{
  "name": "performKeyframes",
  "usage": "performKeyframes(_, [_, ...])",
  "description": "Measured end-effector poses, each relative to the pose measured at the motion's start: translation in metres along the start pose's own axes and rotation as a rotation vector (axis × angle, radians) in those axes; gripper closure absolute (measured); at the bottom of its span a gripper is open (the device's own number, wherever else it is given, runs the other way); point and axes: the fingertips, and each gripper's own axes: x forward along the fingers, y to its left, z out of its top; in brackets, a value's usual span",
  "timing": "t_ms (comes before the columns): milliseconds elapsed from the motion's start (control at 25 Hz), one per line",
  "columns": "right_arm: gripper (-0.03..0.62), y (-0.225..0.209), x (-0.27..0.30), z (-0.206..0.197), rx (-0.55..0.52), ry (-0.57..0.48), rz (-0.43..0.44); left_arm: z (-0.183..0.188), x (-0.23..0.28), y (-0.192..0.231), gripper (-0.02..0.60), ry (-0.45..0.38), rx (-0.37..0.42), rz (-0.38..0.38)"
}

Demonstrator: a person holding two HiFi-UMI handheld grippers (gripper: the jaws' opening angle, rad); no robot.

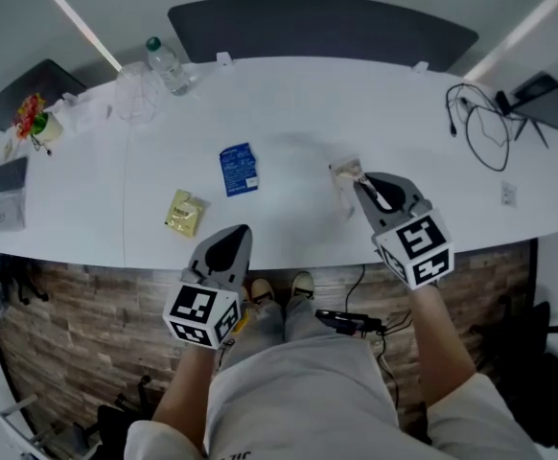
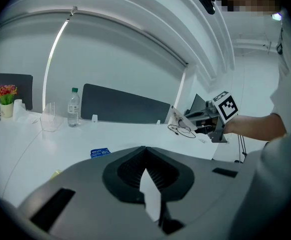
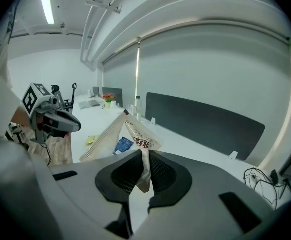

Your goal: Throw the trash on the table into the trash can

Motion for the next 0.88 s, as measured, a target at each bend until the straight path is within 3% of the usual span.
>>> performKeyframes(360, [0.543,0.003,-0.020,0.014,-0.097,-0.023,0.001,0.003,-0.018,-0.018,0.581,-0.023,0.021,0.004])
performKeyframes(600, [0.543,0.006,-0.027,0.024,-0.170,-0.030,0.016,-0.003,-0.045,-0.008,0.581,-0.036,0.015,0.060])
performKeyframes(880, [0.543,0.017,-0.024,0.022,-0.148,-0.080,0.055,-0.006,-0.078,-0.004,0.581,-0.069,-0.004,0.126])
